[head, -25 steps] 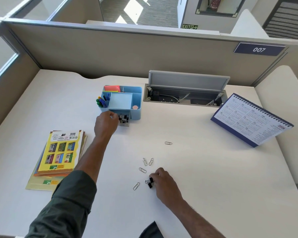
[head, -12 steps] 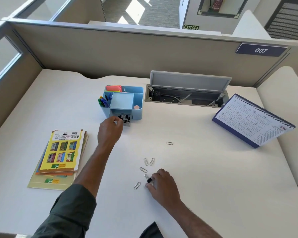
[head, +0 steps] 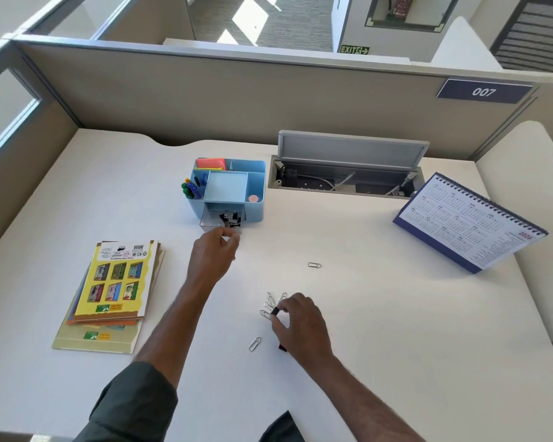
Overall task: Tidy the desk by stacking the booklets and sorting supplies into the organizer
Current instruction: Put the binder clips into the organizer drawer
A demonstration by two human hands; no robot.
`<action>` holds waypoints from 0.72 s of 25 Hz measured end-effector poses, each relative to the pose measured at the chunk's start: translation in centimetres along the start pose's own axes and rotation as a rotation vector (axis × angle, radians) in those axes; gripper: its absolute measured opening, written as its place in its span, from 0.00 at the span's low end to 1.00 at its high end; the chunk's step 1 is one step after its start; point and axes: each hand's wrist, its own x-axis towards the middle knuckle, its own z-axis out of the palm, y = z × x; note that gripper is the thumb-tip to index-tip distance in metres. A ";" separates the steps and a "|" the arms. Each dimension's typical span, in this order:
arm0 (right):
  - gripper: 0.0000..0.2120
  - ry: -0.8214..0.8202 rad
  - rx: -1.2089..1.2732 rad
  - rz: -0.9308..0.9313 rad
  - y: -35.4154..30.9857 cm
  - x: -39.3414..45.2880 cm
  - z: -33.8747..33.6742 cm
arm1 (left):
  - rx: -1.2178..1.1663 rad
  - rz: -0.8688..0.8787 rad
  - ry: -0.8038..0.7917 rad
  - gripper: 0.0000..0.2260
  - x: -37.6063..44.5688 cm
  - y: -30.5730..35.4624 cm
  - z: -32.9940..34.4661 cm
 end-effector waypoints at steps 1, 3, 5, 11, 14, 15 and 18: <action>0.07 0.025 0.029 -0.010 -0.5 0.6 -0.7 | -0.035 0.009 -0.046 0.06 -0.6 0.0 0.1; 0.06 0.053 0.068 -0.009 -1.5 1.8 -1.9 | -0.095 0.028 -0.132 0.05 -1.7 -0.1 0.1; 0.06 0.075 0.080 -0.013 -2.1 2.8 -2.8 | -0.136 0.051 -0.205 0.05 -2.7 -0.2 0.2; 0.07 0.145 0.069 -0.054 -3.3 4.8 -3.8 | -0.214 0.034 -0.276 0.07 -4.0 -0.6 0.4; 0.08 0.158 0.074 -0.077 -3.7 5.0 -4.0 | -0.225 0.034 -0.285 0.06 -3.8 0.0 0.2; 0.08 0.164 0.073 -0.082 -3.8 5.1 -4.0 | -0.228 0.029 -0.285 0.06 -3.7 0.2 0.1; 0.08 0.180 0.084 -0.087 -4.1 5.4 -4.2 | -0.254 0.000 -0.281 0.06 -3.1 0.7 -0.2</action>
